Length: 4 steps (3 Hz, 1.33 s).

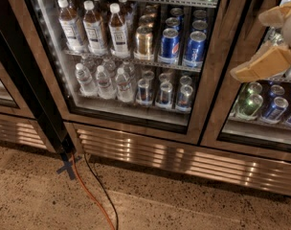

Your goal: Open left fridge door

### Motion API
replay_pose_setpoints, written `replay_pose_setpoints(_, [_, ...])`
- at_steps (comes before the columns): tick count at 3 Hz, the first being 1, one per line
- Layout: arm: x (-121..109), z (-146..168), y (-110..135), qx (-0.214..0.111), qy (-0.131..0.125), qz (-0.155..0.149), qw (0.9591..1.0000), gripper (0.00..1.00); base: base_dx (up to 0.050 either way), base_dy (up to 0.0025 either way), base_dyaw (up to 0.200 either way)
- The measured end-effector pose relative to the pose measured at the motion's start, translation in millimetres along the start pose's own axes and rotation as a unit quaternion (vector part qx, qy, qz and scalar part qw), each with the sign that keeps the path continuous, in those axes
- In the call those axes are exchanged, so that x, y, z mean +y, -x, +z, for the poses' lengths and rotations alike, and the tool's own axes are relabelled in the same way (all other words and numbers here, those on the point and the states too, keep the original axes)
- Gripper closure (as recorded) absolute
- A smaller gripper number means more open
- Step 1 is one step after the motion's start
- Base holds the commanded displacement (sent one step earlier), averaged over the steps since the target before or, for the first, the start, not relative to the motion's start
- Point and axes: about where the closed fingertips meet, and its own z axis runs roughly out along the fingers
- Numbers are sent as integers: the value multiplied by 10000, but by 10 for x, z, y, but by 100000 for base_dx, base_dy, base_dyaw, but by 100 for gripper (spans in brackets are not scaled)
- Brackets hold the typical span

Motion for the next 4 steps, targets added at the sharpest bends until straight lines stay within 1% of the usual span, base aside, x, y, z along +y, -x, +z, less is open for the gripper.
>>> replay_pose_setpoints(1, [-53, 32, -16, -327, 120, -93, 9994, 16, 0, 0, 0])
replay_pose_setpoints(2, [-117, 96, 20, -548, 148, -220, 9981, 15, 0, 0, 0])
replay_pose_setpoints(3, [-118, 96, 21, -551, 149, -222, 9981, 0, 0, 0, 0])
replay_pose_setpoints(4, [-118, 97, 21, -551, 149, -222, 9981, 4, 0, 0, 0])
